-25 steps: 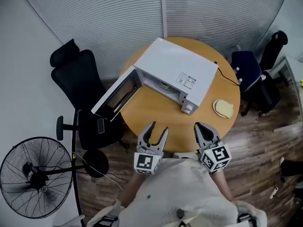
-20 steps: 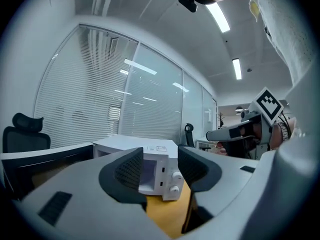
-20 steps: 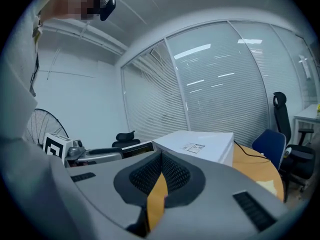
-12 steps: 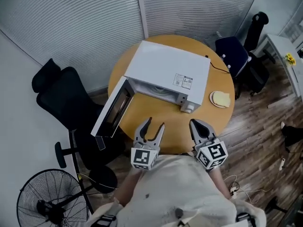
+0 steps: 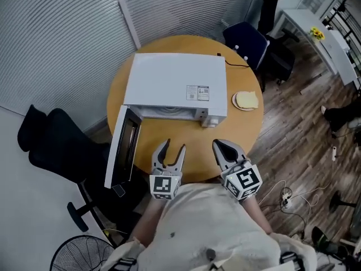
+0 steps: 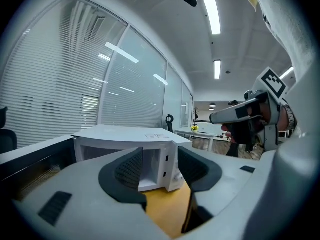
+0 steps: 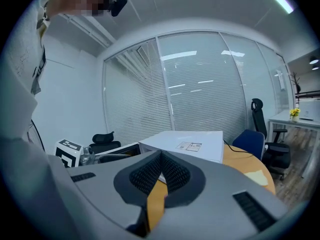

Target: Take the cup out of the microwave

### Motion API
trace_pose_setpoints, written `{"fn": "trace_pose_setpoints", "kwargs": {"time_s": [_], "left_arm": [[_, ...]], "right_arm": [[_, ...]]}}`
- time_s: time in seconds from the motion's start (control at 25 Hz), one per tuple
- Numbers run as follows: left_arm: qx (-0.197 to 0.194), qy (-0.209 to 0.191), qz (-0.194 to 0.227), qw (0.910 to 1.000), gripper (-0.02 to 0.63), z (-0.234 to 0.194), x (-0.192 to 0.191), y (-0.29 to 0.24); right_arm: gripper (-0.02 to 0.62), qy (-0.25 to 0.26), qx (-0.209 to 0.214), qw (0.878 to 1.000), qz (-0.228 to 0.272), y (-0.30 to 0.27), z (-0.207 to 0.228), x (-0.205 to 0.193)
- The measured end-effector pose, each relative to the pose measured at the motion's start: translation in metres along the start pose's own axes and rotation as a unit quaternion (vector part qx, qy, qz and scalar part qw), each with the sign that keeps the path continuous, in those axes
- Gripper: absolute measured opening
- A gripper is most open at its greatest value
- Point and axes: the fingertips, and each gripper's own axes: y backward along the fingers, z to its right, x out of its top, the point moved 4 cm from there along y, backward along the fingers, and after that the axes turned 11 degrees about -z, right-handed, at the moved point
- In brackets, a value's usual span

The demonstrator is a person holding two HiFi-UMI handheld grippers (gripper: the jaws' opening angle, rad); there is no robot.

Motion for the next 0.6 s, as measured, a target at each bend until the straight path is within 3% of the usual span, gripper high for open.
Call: {"fn": "trace_pose_setpoints", "kwargs": {"time_s": [0.32, 0.6], "left_arm": [[-0.024, -0.011, -0.022, 0.9994, 0.238, -0.008, -0.025, -0.034], [-0.001, 0.004, -0.029, 0.9996, 0.252, -0.025, -0.036, -0.059]], "right_arm": [[0.008, -0.031, -0.049, 0.998, -0.02, 0.01, 0.015, -0.019], [0.008, -0.036, -0.053, 0.998, -0.028, 0.002, 0.014, -0.022]]}}
